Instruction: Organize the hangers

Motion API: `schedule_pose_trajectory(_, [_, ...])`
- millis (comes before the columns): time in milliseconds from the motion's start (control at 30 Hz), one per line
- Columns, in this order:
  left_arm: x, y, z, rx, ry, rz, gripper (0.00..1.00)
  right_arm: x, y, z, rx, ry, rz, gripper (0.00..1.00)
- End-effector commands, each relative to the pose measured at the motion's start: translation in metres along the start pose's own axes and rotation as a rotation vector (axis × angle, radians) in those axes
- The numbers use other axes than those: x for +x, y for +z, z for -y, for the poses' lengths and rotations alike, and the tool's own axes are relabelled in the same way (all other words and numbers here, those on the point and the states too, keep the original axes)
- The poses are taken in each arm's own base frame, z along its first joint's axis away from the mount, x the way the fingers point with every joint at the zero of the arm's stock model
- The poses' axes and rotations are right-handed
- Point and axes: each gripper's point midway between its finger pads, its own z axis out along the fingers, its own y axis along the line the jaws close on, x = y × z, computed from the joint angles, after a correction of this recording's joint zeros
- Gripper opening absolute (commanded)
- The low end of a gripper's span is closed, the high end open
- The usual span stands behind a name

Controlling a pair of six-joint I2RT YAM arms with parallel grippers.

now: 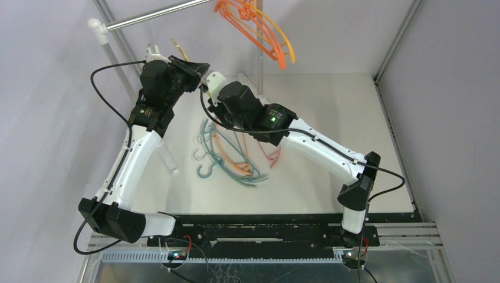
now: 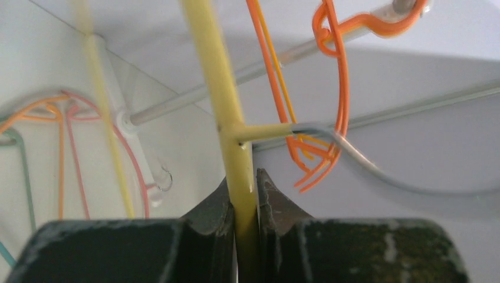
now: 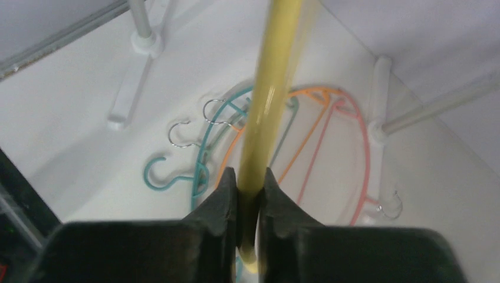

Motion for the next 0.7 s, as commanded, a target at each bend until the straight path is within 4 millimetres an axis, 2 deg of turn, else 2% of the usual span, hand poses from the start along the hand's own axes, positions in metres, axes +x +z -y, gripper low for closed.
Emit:
schedule_pose_trajectory(0, [-0.018, -0.025, 0.036, 0.113, 0.004, 0.053, 0.0, -0.017, -0.005, 0.008, 0.047, 0.017, 0.054, 0.0])
schedule_pose_trajectory(133, [-0.023, -0.029, 0.043, 0.129, 0.02, 0.065, 0.0, -0.005, 0.0, 0.004, 0.019, 0.008, 0.026, 0.0])
schedule_pose_trajectory(233, [-0.021, -0.035, 0.049, 0.164, 0.053, 0.05, 0.0, -0.01, 0.0, 0.013, 0.009, 0.059, 0.043, 0.0])
schedule_pose_trajectory(267, [-0.019, -0.039, 0.052, 0.192, 0.07, 0.047, 0.03, -0.014, 0.0, 0.02, 0.011, 0.073, 0.057, 0.0])
schedule_pose_trajectory(333, [-0.014, -0.049, 0.053, 0.235, 0.105, 0.045, 0.33, -0.024, 0.001, 0.033, 0.021, 0.094, 0.086, 0.0])
schedule_pose_trajectory(467, [-0.009, -0.076, 0.05, 0.307, 0.16, 0.078, 0.7, -0.034, 0.007, 0.061, 0.029, 0.153, 0.108, 0.0])
schedule_pose_trajectory(533, [-0.006, -0.086, 0.048, 0.323, 0.184, 0.085, 0.81, -0.037, 0.009, 0.063, 0.012, 0.16, 0.117, 0.0])
schedule_pose_trajectory(667, [-0.004, -0.098, 0.039, 0.319, 0.211, 0.1, 0.85, -0.043, 0.01, 0.059, -0.031, 0.151, 0.137, 0.0])
